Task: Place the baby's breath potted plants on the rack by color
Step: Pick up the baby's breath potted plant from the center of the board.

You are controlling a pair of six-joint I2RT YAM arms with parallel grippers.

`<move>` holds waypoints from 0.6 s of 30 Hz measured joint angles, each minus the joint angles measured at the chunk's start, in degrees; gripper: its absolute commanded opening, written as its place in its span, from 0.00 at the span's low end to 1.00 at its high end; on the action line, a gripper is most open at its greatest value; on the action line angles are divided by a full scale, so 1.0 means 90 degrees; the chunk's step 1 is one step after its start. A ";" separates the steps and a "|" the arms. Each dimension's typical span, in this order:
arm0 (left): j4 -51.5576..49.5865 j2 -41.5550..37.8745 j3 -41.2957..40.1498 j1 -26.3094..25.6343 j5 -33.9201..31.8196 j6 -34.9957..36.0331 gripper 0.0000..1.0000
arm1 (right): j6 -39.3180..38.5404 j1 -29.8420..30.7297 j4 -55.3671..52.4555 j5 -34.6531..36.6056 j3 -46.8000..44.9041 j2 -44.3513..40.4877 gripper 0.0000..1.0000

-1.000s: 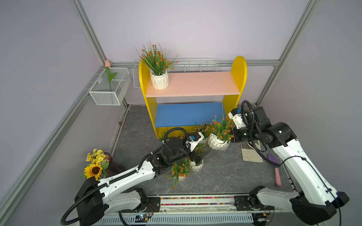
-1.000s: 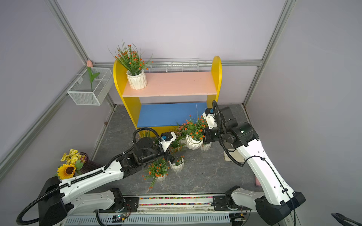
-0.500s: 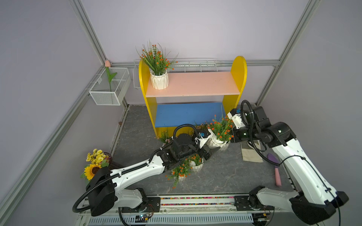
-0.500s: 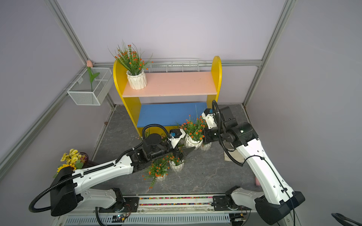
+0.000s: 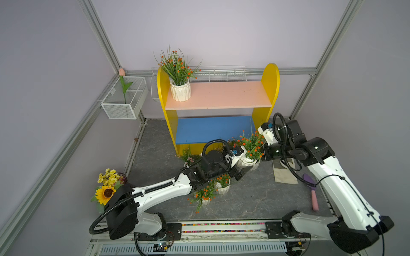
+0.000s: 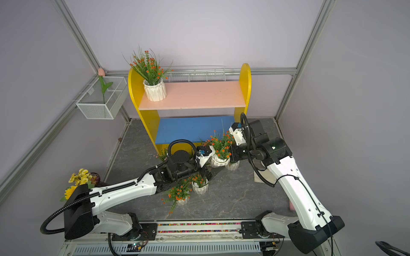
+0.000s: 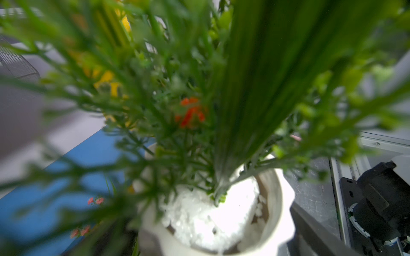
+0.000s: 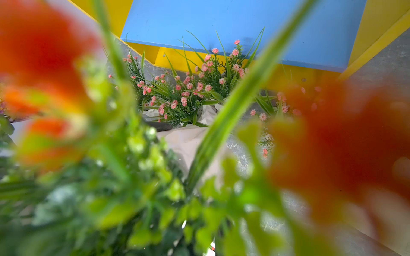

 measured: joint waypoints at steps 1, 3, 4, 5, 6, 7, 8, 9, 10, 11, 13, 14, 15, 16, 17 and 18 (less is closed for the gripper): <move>0.0000 0.0024 0.0015 -0.0017 -0.0051 0.0010 1.00 | 0.0002 -0.0002 0.0005 0.0000 0.0000 0.0000 0.10; -0.0002 0.0061 0.0036 -0.0046 -0.0134 0.0027 1.00 | 0.0017 -0.0002 0.0005 -0.0002 0.0000 0.0000 0.10; 0.0000 0.0080 0.0051 -0.0063 -0.0182 0.0029 1.00 | 0.0032 -0.0002 0.0010 -0.0007 0.0000 0.0000 0.10; 0.0010 0.0097 0.0063 -0.0075 -0.0238 0.0034 1.00 | 0.0066 -0.0007 0.0024 -0.0051 0.0000 0.0000 0.10; 0.0027 0.0126 0.0078 -0.0080 -0.0270 0.0041 1.00 | 0.0092 -0.0007 0.0041 -0.0114 -0.0002 0.0000 0.10; 0.0049 0.0153 0.0085 -0.0085 -0.0296 0.0046 0.99 | 0.0114 -0.0005 0.0070 -0.0172 -0.0005 0.0000 0.10; 0.0061 0.0168 0.0092 -0.0092 -0.0321 0.0044 0.99 | 0.0124 -0.0007 0.0087 -0.0199 -0.0010 -0.0002 0.10; 0.0075 0.0177 0.0095 -0.0097 -0.0342 0.0044 1.00 | 0.0136 -0.0015 0.0109 -0.0216 -0.0024 -0.0007 0.10; 0.0087 0.0185 0.0097 -0.0102 -0.0369 0.0044 1.00 | 0.0146 -0.0022 0.0143 -0.0240 -0.0046 -0.0010 0.10; 0.0097 0.0197 0.0100 -0.0104 -0.0393 0.0044 1.00 | 0.0151 -0.0032 0.0175 -0.0253 -0.0066 -0.0012 0.10; 0.0097 0.0219 0.0107 -0.0109 -0.0423 0.0044 1.00 | 0.0165 -0.0032 0.0223 -0.0270 -0.0104 -0.0015 0.10; 0.0097 0.0231 0.0112 -0.0109 -0.0425 0.0044 1.00 | 0.0168 -0.0032 0.0243 -0.0277 -0.0121 -0.0019 0.10; 0.0100 0.0240 0.0114 -0.0112 -0.0430 0.0044 0.98 | 0.0168 -0.0032 0.0257 -0.0284 -0.0136 -0.0022 0.10; 0.0100 0.0245 0.0114 -0.0112 -0.0432 0.0041 0.95 | 0.0165 -0.0032 0.0287 -0.0287 -0.0158 -0.0032 0.10; 0.0095 0.0248 0.0114 -0.0114 -0.0427 0.0046 0.90 | 0.0165 -0.0032 0.0299 -0.0289 -0.0182 -0.0044 0.10; 0.0090 0.0248 0.0114 -0.0117 -0.0427 0.0051 0.84 | 0.0165 -0.0032 0.0311 -0.0287 -0.0199 -0.0051 0.10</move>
